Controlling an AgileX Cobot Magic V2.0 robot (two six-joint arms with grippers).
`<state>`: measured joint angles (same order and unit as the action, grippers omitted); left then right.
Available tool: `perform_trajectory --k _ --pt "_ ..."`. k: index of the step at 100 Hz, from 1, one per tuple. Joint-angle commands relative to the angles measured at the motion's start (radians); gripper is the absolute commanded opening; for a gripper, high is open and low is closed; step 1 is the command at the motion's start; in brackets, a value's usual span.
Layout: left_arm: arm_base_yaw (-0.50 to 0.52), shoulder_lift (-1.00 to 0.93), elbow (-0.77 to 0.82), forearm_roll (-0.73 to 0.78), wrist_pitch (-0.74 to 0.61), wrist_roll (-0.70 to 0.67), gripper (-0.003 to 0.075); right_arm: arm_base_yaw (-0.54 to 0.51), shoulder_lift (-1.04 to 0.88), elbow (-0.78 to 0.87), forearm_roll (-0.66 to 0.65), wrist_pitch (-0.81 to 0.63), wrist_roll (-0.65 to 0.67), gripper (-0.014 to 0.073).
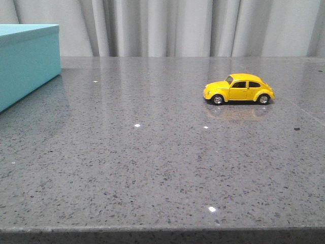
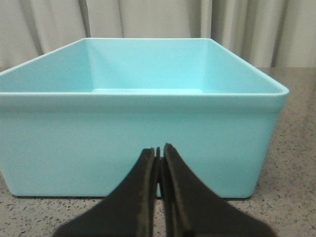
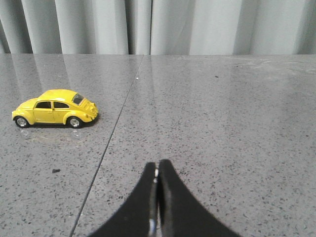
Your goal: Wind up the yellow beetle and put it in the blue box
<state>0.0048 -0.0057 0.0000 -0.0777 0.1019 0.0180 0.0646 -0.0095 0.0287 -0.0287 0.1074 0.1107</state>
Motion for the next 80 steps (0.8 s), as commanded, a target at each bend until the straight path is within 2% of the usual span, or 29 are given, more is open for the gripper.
perform_trajectory --k 1,57,80 --pt "-0.001 -0.032 0.022 0.000 -0.078 -0.006 -0.0019 -0.006 -0.023 -0.016 -0.003 -0.072 -0.006 -0.0061" --pt "-0.001 -0.032 0.022 0.000 -0.078 -0.006 -0.0019 -0.006 -0.023 -0.016 -0.003 -0.076 -0.006 -0.0061" --pt "-0.001 -0.032 0.022 -0.002 -0.134 -0.006 -0.0019 -0.006 -0.023 -0.016 -0.003 -0.155 -0.006 -0.0061"
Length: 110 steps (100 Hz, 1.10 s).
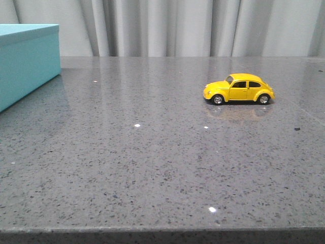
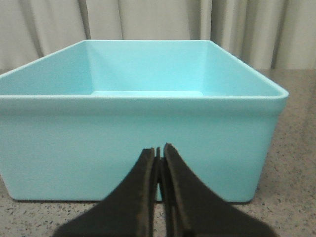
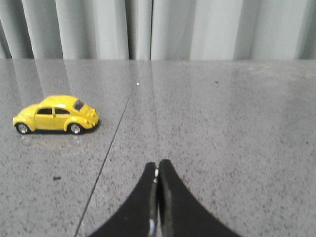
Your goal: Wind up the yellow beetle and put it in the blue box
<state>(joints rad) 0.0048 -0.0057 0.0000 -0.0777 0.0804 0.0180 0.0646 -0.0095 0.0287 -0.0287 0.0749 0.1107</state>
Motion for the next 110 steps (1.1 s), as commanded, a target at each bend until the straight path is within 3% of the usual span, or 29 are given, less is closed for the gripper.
perform_trajectory --k 1,38,63,84,94,110 --pt "-0.001 -0.032 0.022 -0.002 -0.120 -0.006 -0.0019 -0.006 -0.023 -0.016 -0.003 -0.125 -0.006 -0.0061" --pt "-0.001 -0.030 0.008 -0.018 -0.178 -0.006 -0.0019 -0.006 -0.023 -0.029 -0.002 -0.198 -0.006 -0.0061" --pt "-0.005 0.023 -0.131 -0.084 -0.020 -0.006 -0.0019 -0.006 0.032 -0.189 -0.001 0.048 -0.006 -0.0059" --pt "-0.014 0.139 -0.240 -0.084 0.058 0.002 -0.0013 -0.004 0.160 -0.299 -0.001 0.135 -0.006 -0.0006" --pt "-0.016 0.202 -0.279 -0.084 0.060 0.004 0.0065 -0.004 0.215 -0.335 -0.001 0.139 -0.006 0.0104" --pt "-0.016 0.290 -0.339 -0.084 0.054 0.004 0.0370 -0.004 0.281 -0.376 -0.001 0.133 -0.006 0.0286"
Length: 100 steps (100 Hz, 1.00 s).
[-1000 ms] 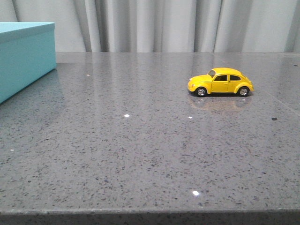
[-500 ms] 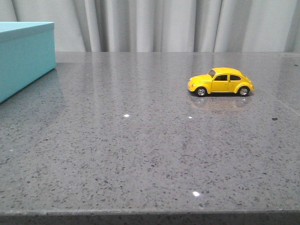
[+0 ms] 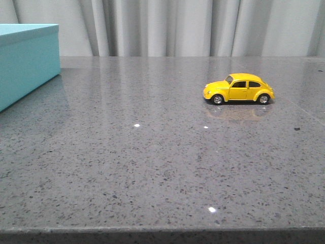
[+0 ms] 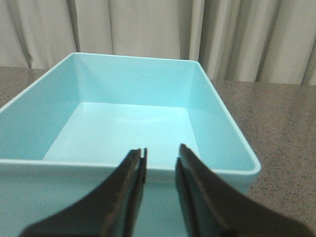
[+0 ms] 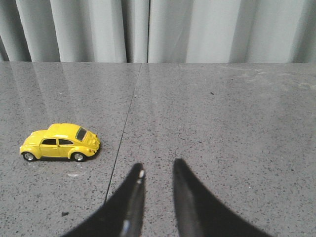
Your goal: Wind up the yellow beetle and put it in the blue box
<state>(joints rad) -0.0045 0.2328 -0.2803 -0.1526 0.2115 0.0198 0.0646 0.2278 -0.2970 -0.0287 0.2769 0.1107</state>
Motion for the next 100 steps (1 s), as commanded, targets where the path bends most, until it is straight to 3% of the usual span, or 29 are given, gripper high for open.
perform_trajectory --k 1,10,40,75,100 --pt "-0.006 0.055 -0.063 -0.010 -0.077 0.002 0.0397 -0.004 0.047 -0.053 -0.001 -0.069 -0.006 0.0295" --pt "-0.006 0.099 -0.089 -0.010 -0.099 0.002 0.0507 -0.004 0.073 -0.068 -0.001 -0.075 -0.006 0.0311" --pt "-0.006 0.163 -0.091 -0.029 -0.296 -0.005 0.0514 -0.004 0.085 -0.058 0.001 -0.141 -0.006 0.0310" --pt "-0.006 0.201 -0.175 0.005 -0.239 0.002 0.0514 -0.004 0.382 -0.351 0.053 0.203 -0.006 0.0319" --pt "-0.006 0.239 -0.246 0.015 -0.193 0.002 0.0514 -0.001 0.667 -0.594 0.149 0.406 -0.006 0.0506"
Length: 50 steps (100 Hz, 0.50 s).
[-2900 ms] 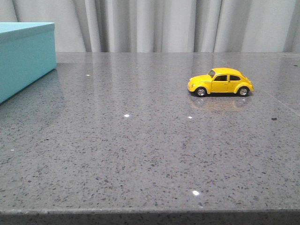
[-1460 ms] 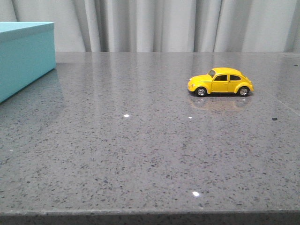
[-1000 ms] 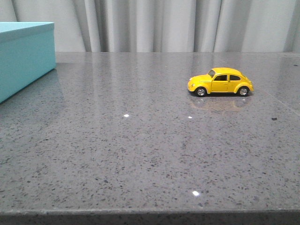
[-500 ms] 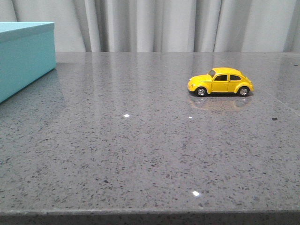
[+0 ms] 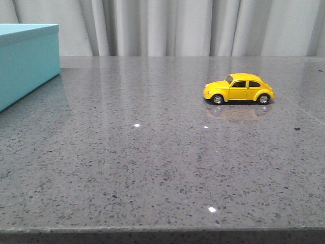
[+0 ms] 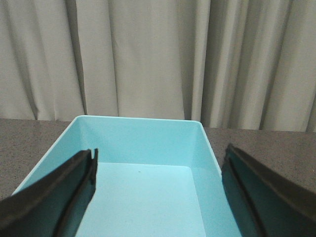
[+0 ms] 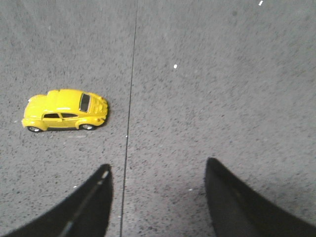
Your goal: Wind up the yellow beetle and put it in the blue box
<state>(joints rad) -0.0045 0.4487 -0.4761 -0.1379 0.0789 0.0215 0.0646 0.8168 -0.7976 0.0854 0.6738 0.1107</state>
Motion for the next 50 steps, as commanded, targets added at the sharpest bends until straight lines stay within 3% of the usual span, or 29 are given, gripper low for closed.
perform_trajectory --k 1,22,50 --pt "-0.006 0.023 -0.052 0.001 -0.060 0.001 0.0514 0.000 0.085 -0.100 0.038 0.014 -0.006 0.0511" --pt "-0.006 0.030 -0.054 0.001 -0.061 0.001 0.0514 0.085 0.279 -0.272 0.079 0.092 -0.001 0.0514" --pt "-0.006 0.030 -0.054 0.001 -0.061 0.001 0.0514 0.232 0.504 -0.472 0.057 0.178 0.120 0.0514"
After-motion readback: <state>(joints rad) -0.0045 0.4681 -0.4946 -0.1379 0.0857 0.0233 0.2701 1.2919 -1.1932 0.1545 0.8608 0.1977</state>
